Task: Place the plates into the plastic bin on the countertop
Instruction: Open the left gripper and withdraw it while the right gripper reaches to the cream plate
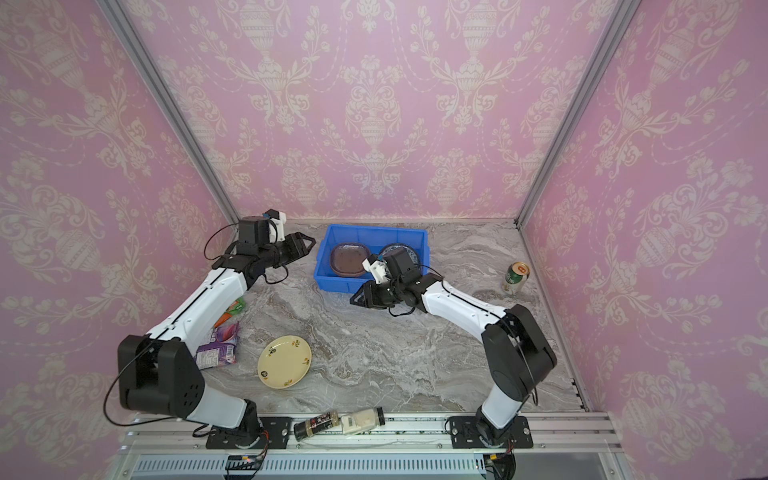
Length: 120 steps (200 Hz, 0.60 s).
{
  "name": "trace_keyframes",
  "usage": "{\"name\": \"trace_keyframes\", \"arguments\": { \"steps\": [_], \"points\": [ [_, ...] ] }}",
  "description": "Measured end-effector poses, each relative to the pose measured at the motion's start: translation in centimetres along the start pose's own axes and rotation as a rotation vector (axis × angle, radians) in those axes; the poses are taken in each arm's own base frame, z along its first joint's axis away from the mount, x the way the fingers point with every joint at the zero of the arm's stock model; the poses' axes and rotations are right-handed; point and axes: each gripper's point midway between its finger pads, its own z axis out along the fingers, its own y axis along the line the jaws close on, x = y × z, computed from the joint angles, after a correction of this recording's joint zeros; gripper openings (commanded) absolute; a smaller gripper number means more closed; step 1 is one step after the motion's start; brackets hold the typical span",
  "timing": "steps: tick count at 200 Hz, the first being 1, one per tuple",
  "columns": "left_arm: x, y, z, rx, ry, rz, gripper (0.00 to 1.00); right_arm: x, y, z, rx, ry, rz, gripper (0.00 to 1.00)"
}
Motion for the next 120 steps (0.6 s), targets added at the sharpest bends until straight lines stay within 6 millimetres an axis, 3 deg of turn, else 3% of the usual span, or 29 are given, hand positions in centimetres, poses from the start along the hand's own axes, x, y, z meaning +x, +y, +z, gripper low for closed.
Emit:
{"name": "trace_keyframes", "arguments": {
  "steps": [31, 63, 120],
  "points": [
    [1.2, 3.1, -2.4, -0.007, -0.023, -0.095, 0.59, 2.8, 1.3, 5.2, -0.072, 0.190, 0.014, 0.30],
    [2.2, 6.1, -3.3, -0.019, -0.036, -0.187, 0.59, 4.8, 2.1, 9.4, -0.127, 0.333, 0.037, 0.30],
    [1.8, 7.6, -3.7, 0.002, -0.070, -0.235, 0.58, 7.1, 1.3, 12.6, -0.041, 0.506, 0.003, 0.31]
  ]
}}
